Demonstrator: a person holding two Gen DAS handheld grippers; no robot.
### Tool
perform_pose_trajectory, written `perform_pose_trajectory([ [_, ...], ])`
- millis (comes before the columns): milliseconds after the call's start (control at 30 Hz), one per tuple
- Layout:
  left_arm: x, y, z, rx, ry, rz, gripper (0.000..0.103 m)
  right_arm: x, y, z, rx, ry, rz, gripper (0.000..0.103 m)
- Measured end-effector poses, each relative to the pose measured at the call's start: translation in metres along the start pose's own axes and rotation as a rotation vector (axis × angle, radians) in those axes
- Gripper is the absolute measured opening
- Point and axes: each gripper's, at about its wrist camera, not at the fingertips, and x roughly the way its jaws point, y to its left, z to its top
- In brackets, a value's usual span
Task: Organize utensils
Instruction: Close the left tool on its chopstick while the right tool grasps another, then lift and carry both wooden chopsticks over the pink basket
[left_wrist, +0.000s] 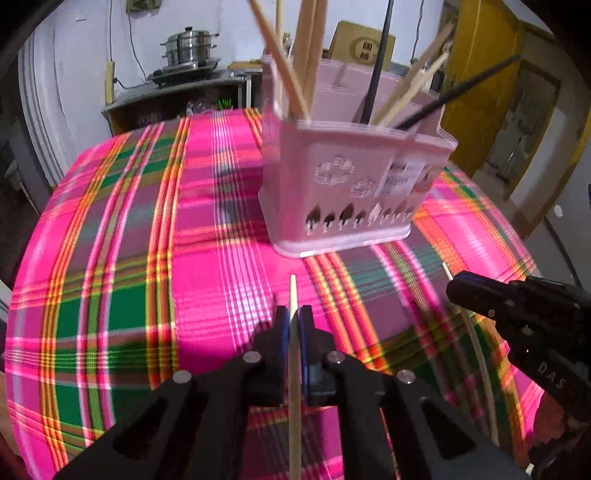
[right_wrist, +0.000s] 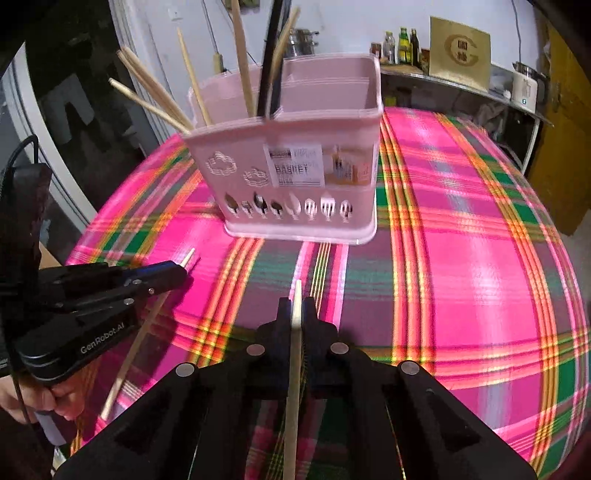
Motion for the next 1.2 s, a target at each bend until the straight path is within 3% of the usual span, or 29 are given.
perform_pose_trajectory([
  [533, -0.104, -0.010, 0.030, 0.027, -0.237, -0.055, 0.006, -0.090, 0.005, 0.030, -0.025, -0.225, 0.051, 0.005],
  [1200, -0.137, -0.022, 0.009, 0.071, -0.267, -0.064, 0.006, -0.127, 0.019, 0.011, -0.098, -0.283, 0.049, 0.005],
])
